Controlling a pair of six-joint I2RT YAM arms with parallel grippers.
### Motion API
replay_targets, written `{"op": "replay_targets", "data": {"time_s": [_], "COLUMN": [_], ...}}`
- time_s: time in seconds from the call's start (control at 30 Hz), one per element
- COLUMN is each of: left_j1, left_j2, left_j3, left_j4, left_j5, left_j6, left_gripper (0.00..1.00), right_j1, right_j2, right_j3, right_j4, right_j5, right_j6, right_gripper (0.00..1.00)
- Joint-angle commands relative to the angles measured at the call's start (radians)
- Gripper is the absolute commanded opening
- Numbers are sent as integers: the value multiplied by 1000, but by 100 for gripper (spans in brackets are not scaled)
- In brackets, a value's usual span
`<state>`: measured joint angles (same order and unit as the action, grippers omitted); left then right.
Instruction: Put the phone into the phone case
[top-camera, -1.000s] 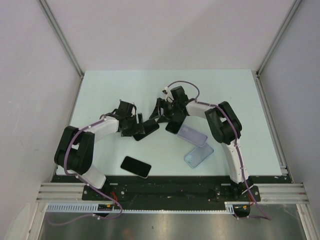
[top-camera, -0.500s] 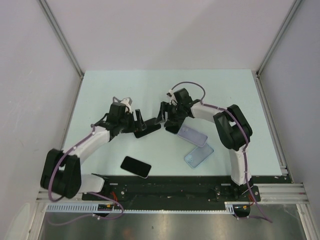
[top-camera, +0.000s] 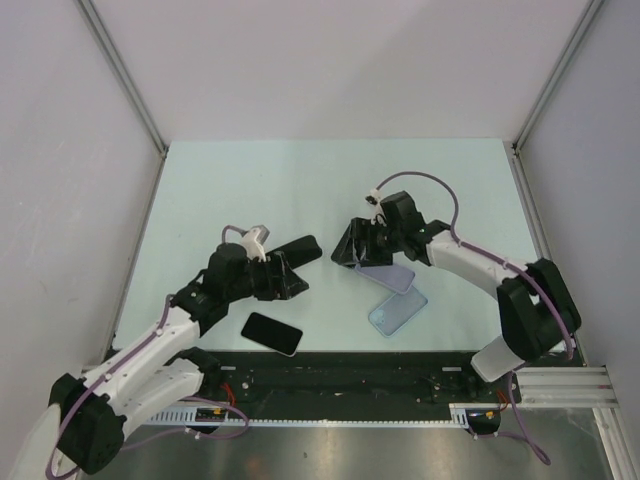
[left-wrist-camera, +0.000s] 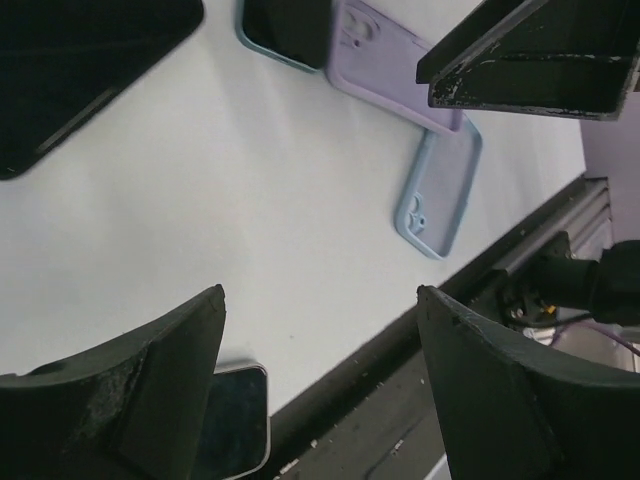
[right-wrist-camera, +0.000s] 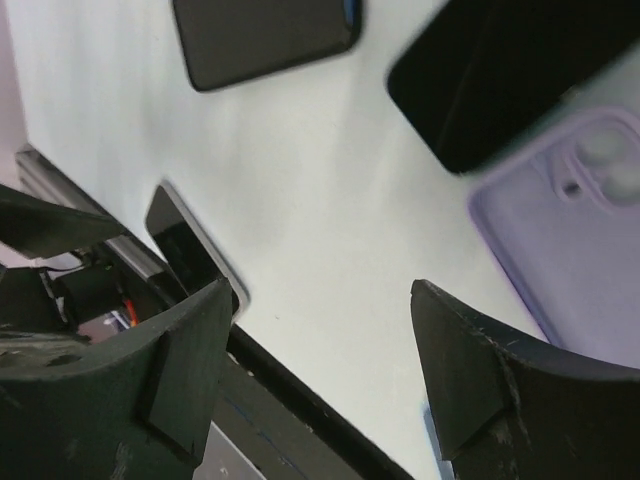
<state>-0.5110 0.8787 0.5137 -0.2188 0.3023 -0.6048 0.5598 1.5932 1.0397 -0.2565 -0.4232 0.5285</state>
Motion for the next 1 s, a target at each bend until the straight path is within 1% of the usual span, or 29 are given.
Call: {"op": "replay_targets", "data": {"time_s": [0.0, 0.13, 0.27, 0.5, 0.67, 0.97], "left_j1": [-75, -121, -144, -159, -167, -245], "left_j2": [-79, -83, -46, -50, -18, 72], "left_j3": [-35, -49, -43, -4, -9, 11], "left_j4": [21, 21, 22, 21, 22, 24], "left_j5": [15, -11, -19, -20, -15, -84], "left_j6": [-99, -122, -128, -115, -118, -121], "left_gripper": [82, 82, 82, 83, 83, 83], "right_j1": [-9, -1, 9, -3, -73, -195], "right_j2": [-117, -180, -177, -102, -73, -87], "right_j3": [-75, -193, -257, -260, -257, -256], "right_j4": [-107, -142, -116, -38, -13, 22], "right_j5": [127, 188, 209, 210, 221, 190], "right_j6": [-54, -55, -45, -41, -45, -59], "right_gripper": [77, 77, 77, 77, 77, 78]}}
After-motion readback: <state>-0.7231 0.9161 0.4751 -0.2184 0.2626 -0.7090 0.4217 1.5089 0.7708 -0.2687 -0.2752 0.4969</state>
